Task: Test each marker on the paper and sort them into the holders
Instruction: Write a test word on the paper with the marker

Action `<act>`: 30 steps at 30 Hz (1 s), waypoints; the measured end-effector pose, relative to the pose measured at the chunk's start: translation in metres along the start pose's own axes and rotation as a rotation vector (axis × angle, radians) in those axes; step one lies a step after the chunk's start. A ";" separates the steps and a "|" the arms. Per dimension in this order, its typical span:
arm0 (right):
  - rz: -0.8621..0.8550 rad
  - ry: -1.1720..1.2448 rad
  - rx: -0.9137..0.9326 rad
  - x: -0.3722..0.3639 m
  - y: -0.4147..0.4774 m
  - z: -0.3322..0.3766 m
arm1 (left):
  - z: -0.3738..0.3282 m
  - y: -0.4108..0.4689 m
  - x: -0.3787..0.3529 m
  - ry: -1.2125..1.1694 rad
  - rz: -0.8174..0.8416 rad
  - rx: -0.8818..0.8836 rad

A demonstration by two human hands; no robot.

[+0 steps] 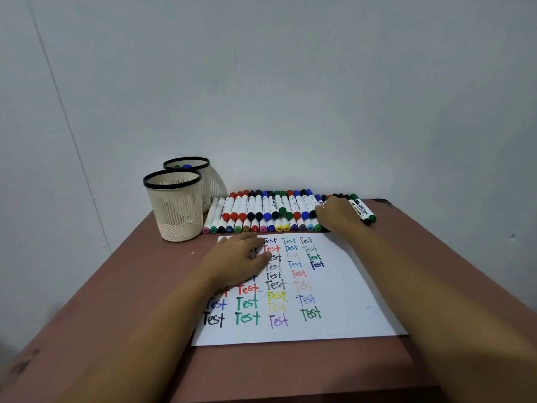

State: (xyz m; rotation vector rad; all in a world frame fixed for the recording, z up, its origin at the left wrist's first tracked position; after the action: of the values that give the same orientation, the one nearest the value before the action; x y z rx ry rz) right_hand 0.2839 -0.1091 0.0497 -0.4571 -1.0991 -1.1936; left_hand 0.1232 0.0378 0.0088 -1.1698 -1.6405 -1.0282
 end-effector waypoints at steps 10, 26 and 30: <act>-0.223 0.216 -0.099 0.020 -0.004 -0.008 | 0.000 0.001 0.001 0.007 0.009 -0.010; -0.141 1.129 -0.138 0.012 -0.116 0.010 | -0.047 -0.026 0.035 -0.106 -0.281 -0.243; -0.033 1.399 -0.246 -0.001 -0.118 0.015 | -0.051 -0.028 0.030 -0.144 -0.238 -0.227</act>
State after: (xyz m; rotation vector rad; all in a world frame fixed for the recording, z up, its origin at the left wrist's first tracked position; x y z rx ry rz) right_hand 0.1708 -0.1388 0.0264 0.2545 0.2475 -1.2850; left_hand 0.0989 -0.0085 0.0483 -1.2399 -1.8457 -1.3348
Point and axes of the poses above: each hand's wrist, its own y-axis towards the middle knuckle, its own x-axis out of the back of the hand, z = x × y, the point moved 10 cm from there along y, towards the middle knuckle, and after that the axes turned 7 degrees about x, right-handed, at the moved point
